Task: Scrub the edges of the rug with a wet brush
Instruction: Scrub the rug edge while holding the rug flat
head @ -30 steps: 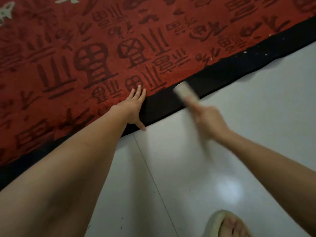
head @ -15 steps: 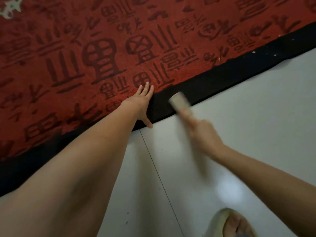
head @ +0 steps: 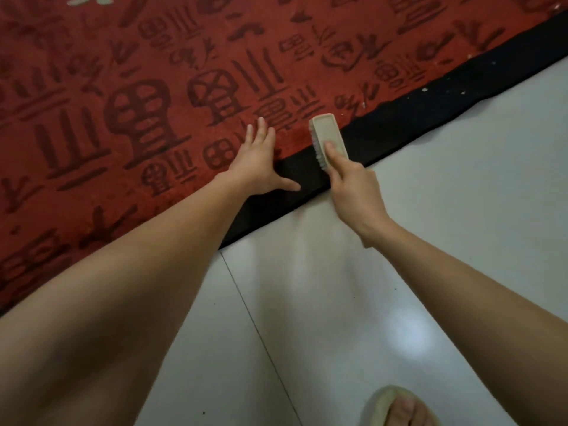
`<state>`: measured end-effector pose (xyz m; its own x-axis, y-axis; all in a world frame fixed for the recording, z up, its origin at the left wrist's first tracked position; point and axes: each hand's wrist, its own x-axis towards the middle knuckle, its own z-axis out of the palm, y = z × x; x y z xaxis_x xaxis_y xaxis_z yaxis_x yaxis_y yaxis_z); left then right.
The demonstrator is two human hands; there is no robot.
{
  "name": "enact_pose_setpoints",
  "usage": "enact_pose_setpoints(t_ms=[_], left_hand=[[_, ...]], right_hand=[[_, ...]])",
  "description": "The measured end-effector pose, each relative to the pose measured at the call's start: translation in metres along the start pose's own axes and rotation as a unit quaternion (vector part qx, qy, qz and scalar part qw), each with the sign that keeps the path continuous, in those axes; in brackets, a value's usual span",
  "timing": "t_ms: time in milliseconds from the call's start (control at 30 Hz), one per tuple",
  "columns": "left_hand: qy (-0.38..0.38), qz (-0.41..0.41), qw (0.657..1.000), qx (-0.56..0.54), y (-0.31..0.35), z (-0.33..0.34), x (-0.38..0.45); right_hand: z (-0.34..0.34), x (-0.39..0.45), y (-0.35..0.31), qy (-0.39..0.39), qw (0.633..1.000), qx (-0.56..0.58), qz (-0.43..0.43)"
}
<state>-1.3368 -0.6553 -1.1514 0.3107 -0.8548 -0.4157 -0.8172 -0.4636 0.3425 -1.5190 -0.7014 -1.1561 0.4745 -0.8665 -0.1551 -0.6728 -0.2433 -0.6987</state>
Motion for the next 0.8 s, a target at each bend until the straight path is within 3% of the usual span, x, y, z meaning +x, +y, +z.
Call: enact_pose_setpoints(t_ms=[100, 200, 267, 333, 400, 500, 567, 667, 733, 800], left_hand=[[-0.037, -0.003, 0.999, -0.003, 0.025, 0.016, 0.022], [-0.044, -0.025, 0.998, 0.023, 0.025, 0.026, 0.030], [-0.057, -0.015, 0.998, 0.036, 0.025, 0.026, 0.030], [-0.053, -0.021, 0.998, 0.040, 0.025, 0.027, 0.027], [-0.067, -0.025, 0.996, 0.044, 0.028, 0.024, 0.031], [-0.073, -0.031, 0.996, 0.048, 0.031, 0.022, 0.029], [-0.071, -0.032, 0.996, 0.049, 0.030, 0.020, 0.028], [-0.082, -0.039, 0.994, 0.063, 0.030, 0.024, 0.019], [-0.092, -0.059, 0.992, 0.068, 0.034, 0.021, 0.020], [-0.115, -0.070, 0.988, 0.080, 0.044, 0.016, 0.022]], right_hand=[[0.017, 0.007, 0.001, -0.058, 0.998, -0.023, -0.026], [0.006, 0.006, 0.030, -0.072, 0.986, -0.141, -0.050], [-0.032, 0.009, 0.060, -0.015, 0.983, -0.180, 0.018], [-0.067, 0.008, 0.082, 0.060, 0.975, -0.164, 0.134], [-0.068, -0.001, 0.080, 0.094, 0.970, -0.136, 0.180], [-0.008, -0.012, 0.038, -0.031, 0.993, -0.111, 0.031], [0.009, -0.011, 0.026, -0.083, 0.987, -0.133, -0.044], [-0.038, 0.006, 0.066, -0.004, 0.983, -0.175, 0.050], [-0.067, 0.012, 0.087, 0.056, 0.979, -0.118, 0.157], [-0.059, 0.006, 0.072, 0.055, 0.986, -0.065, 0.141]])
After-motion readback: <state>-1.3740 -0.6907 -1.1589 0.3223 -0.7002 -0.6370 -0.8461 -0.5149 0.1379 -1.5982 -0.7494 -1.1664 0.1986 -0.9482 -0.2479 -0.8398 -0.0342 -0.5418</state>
